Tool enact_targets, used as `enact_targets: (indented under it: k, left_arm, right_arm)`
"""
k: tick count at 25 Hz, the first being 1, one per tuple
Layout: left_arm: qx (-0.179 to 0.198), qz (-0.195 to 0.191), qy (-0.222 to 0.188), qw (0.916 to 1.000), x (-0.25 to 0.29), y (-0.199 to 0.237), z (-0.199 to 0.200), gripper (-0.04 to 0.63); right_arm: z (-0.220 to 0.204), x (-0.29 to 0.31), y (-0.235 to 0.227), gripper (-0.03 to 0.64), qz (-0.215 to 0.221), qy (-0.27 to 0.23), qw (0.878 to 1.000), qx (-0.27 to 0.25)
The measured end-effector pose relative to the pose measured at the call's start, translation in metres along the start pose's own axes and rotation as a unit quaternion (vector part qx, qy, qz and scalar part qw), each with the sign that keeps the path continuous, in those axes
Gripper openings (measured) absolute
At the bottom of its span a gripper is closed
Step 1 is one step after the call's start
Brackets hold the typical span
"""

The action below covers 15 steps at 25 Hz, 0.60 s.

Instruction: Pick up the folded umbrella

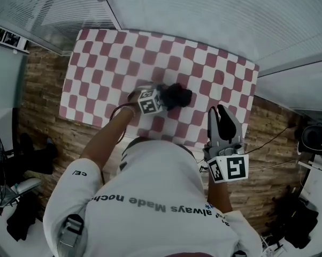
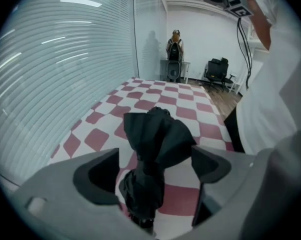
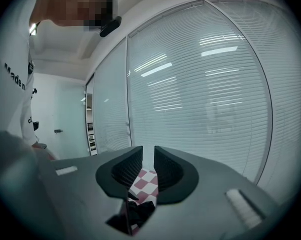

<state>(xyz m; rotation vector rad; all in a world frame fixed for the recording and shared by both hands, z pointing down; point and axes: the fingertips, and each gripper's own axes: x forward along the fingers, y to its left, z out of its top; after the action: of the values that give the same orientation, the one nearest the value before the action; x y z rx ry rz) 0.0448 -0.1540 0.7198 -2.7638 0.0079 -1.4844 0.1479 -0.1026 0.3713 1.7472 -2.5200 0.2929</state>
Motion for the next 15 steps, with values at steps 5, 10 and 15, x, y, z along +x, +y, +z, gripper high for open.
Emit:
enact_targets:
  k: [5, 10, 15]
  left_arm:
    - [0.022, -0.039, 0.052, 0.9977, 0.029, -0.001, -0.015, 0.462]
    - [0.042, -0.074, 0.105, 0.9909, 0.053, -0.002, -0.030, 0.460]
    - [0.051, -0.093, 0.136, 0.9851, 0.073, -0.001, -0.041, 0.456]
  right_arm:
    - [-0.004, -0.003, -0.008, 0.071, -0.007, 0.004, 1.000, 0.003]
    - [-0.006, -0.002, -0.014, 0.071, -0.013, 0.008, 1.000, 0.007]
    - [-0.008, -0.003, -0.020, 0.071, -0.021, 0.012, 1.000, 0.010]
